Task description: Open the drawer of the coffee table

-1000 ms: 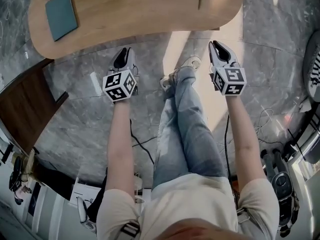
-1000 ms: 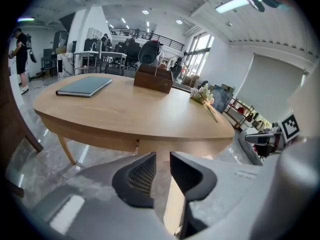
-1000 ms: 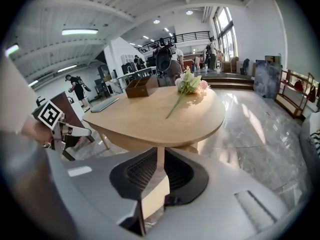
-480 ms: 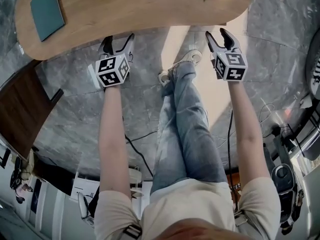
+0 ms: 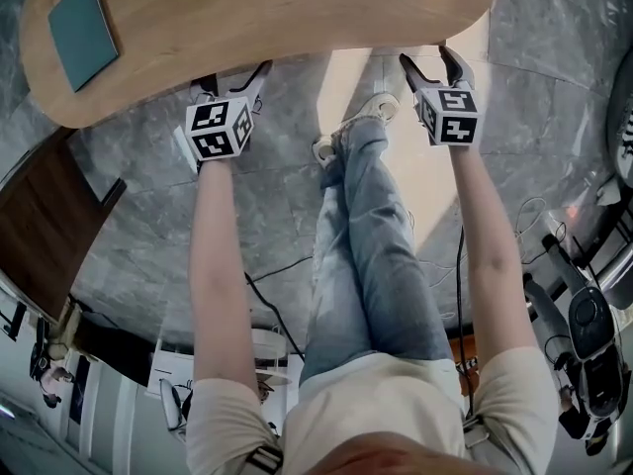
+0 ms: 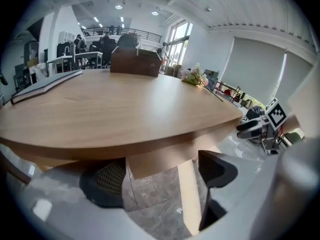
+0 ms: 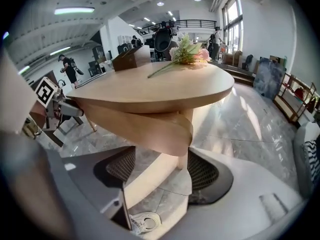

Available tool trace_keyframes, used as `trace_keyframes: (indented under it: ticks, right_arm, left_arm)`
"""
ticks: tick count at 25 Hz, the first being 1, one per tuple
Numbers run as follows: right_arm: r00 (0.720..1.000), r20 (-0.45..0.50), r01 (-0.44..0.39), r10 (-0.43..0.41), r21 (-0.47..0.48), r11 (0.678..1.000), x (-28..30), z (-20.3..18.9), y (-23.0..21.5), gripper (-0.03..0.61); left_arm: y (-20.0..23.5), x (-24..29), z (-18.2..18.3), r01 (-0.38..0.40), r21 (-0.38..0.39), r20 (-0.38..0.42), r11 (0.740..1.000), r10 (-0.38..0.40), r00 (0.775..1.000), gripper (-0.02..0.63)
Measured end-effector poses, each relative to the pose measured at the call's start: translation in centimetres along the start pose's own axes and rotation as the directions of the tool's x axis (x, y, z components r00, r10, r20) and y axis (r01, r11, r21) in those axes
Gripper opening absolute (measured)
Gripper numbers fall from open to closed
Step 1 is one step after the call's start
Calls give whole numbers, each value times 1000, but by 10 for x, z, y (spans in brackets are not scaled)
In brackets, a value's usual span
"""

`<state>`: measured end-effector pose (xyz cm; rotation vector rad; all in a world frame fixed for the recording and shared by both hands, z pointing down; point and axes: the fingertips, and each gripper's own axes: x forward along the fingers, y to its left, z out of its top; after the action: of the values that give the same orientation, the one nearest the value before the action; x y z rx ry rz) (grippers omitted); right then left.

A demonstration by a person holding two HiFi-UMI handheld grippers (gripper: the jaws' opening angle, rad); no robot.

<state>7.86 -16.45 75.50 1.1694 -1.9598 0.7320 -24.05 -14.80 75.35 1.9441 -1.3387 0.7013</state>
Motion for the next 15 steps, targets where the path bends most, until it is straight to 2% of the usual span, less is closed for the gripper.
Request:
trace_keyframes:
  ticks: [5, 11, 15]
  right_arm:
    - [1000, 9, 18, -18, 4, 1000, 6, 8, -14, 339]
    - [1000, 15, -6, 7, -54, 999, 14, 20, -10, 333]
    - [1000, 8, 3, -3, -35, 999, 14, 20, -10, 333]
  left_arm:
    - [-5, 5, 2, -16, -24, 12, 1000, 17, 1000, 454]
    - [-3, 7, 1, -26, -35, 1, 999, 26, 1000, 454]
    - [-2, 7, 2, -30, -35, 1, 999, 30, 1000, 454]
